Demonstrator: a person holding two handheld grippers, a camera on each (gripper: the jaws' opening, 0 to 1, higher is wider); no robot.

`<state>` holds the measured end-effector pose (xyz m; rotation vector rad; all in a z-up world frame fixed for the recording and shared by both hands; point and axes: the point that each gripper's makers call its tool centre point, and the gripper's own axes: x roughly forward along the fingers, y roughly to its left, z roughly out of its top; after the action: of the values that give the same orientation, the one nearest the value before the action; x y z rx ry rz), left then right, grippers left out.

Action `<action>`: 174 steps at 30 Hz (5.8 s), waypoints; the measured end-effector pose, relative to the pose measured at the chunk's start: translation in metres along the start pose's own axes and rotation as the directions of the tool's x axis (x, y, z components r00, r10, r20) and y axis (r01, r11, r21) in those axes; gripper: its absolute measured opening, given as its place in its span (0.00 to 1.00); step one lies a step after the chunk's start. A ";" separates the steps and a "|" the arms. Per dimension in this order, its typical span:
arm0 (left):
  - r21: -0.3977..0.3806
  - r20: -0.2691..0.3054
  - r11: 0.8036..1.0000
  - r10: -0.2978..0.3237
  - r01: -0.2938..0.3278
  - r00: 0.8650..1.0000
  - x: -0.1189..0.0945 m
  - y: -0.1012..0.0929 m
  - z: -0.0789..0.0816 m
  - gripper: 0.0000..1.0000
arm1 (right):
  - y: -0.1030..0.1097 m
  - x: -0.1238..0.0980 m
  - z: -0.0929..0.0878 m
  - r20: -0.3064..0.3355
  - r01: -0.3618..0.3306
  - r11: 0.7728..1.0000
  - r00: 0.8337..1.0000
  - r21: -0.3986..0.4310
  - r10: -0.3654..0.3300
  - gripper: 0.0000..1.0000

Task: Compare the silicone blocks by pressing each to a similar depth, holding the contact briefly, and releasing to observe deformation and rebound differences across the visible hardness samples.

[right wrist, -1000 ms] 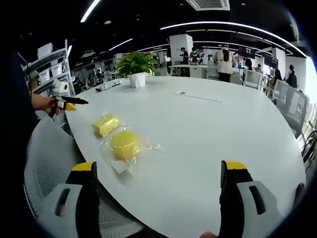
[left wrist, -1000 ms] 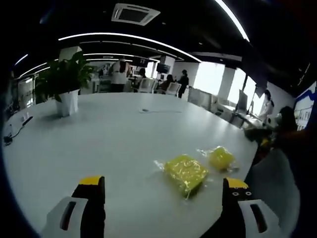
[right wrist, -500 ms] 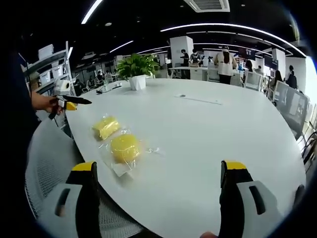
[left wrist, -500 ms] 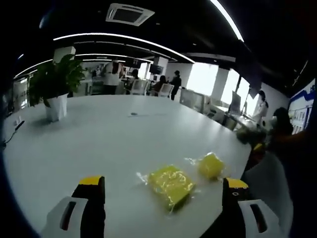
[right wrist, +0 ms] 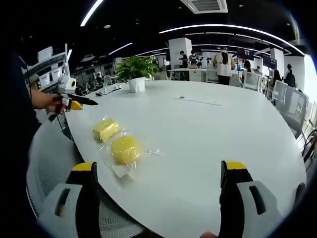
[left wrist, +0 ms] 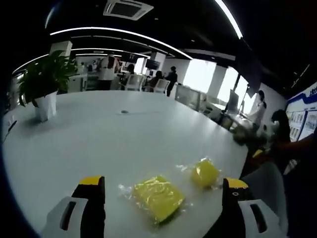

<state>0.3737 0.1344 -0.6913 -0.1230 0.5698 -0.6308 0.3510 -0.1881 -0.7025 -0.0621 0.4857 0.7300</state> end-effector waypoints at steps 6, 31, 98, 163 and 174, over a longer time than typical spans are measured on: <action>0.015 -0.019 0.999 -0.030 0.031 0.999 0.018 -0.011 0.006 1.00 | 0.000 -0.002 0.000 0.007 0.003 1.000 1.000 0.007 -0.003 0.97; -0.060 -0.080 0.998 -0.022 0.017 0.997 0.086 -0.024 0.010 0.94 | -0.005 -0.013 -0.006 0.023 0.024 0.998 0.999 0.050 -0.025 0.97; -0.674 -0.265 0.736 -0.154 -0.069 0.952 0.157 -0.058 -0.051 0.32 | -0.001 -0.023 -0.021 -0.007 0.033 0.996 0.999 0.088 -0.033 0.97; -0.518 -0.170 0.835 -0.312 0.185 0.935 0.139 -0.117 0.005 0.00 | 0.008 -0.016 -0.003 0.019 0.013 0.998 1.000 0.057 -0.014 0.96; -0.497 -0.150 0.843 -0.317 0.205 0.937 0.134 -0.120 0.017 0.00 | 0.010 -0.014 0.005 0.033 0.009 0.999 0.999 0.043 -0.010 0.96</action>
<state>0.4089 -0.0420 -0.7065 -0.6100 0.9371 -0.7679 0.3378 -0.1885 -0.6908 -0.0126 0.4690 0.7100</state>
